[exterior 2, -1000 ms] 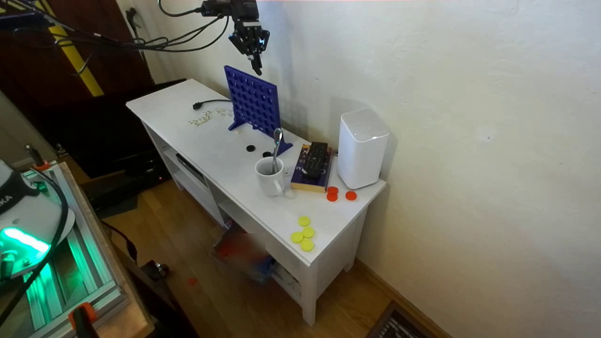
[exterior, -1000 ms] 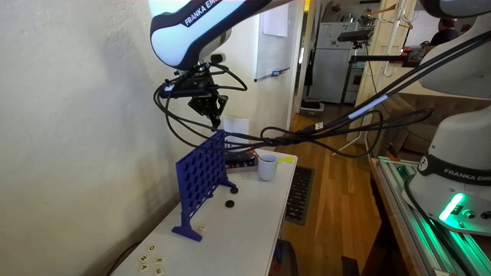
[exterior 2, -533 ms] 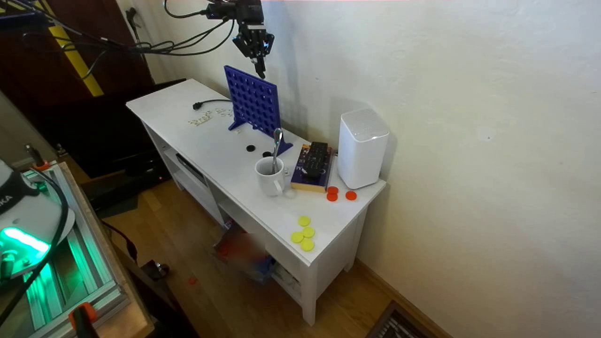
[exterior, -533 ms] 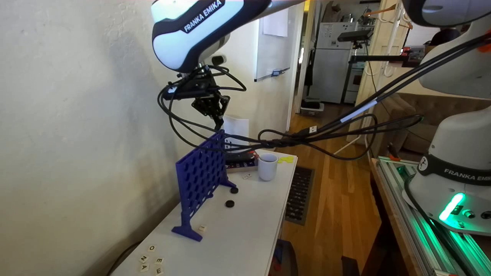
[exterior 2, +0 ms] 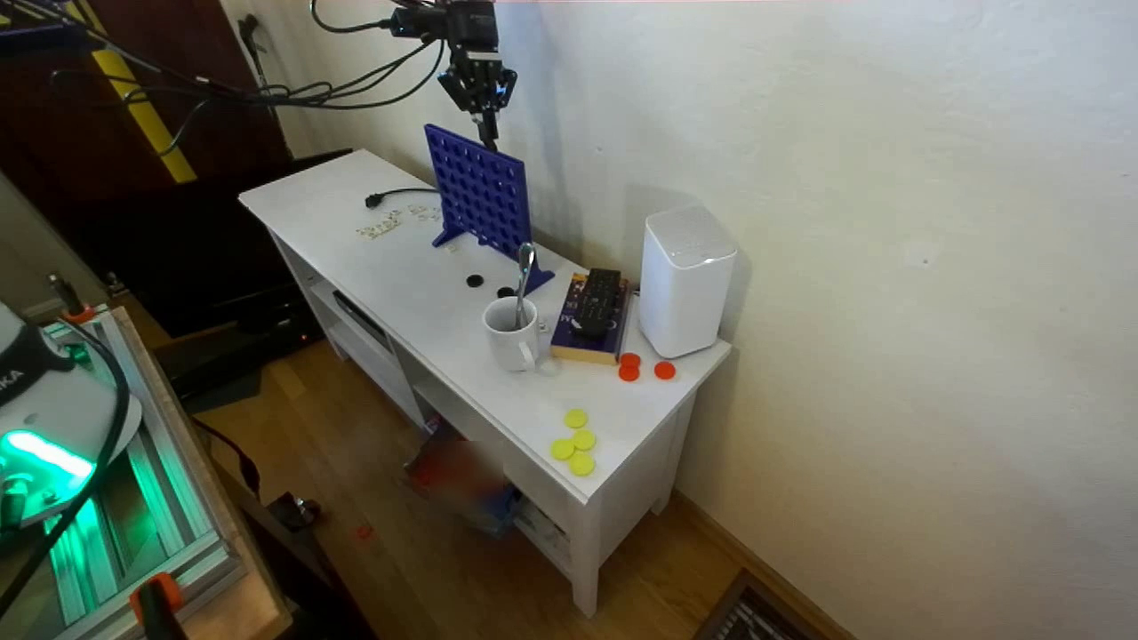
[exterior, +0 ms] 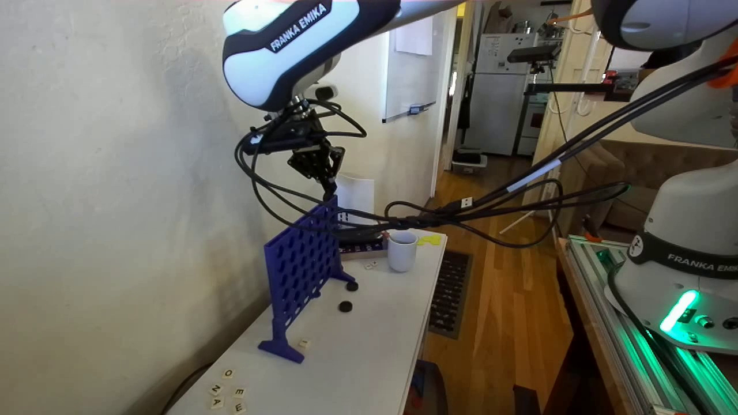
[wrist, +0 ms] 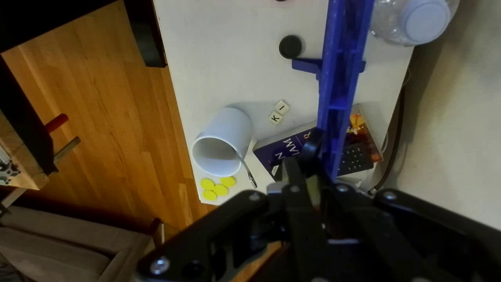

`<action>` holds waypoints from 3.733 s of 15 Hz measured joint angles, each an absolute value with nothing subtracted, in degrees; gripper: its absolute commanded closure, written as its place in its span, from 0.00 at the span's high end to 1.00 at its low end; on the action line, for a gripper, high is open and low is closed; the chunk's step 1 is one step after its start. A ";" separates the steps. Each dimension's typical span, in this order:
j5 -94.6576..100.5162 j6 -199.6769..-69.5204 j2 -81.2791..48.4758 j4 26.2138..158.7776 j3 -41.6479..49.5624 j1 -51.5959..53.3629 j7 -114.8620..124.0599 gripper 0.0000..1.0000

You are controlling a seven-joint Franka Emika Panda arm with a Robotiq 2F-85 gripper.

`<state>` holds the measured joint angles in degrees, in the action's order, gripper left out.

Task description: Place the token inside the grid

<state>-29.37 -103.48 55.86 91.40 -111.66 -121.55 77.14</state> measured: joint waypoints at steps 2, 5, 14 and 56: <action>-29.71 -103.43 56.27 90.88 -111.83 -121.69 77.14 0.02; -30.16 -103.45 56.92 90.15 -111.92 -121.92 77.14 0.02; -30.39 -103.45 58.05 89.18 -111.94 -122.63 76.87 0.02; -32.92 -106.19 48.08 108.99 -95.31 -106.86 29.00 1.00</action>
<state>-32.92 -106.19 48.08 108.99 -95.31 -106.86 29.00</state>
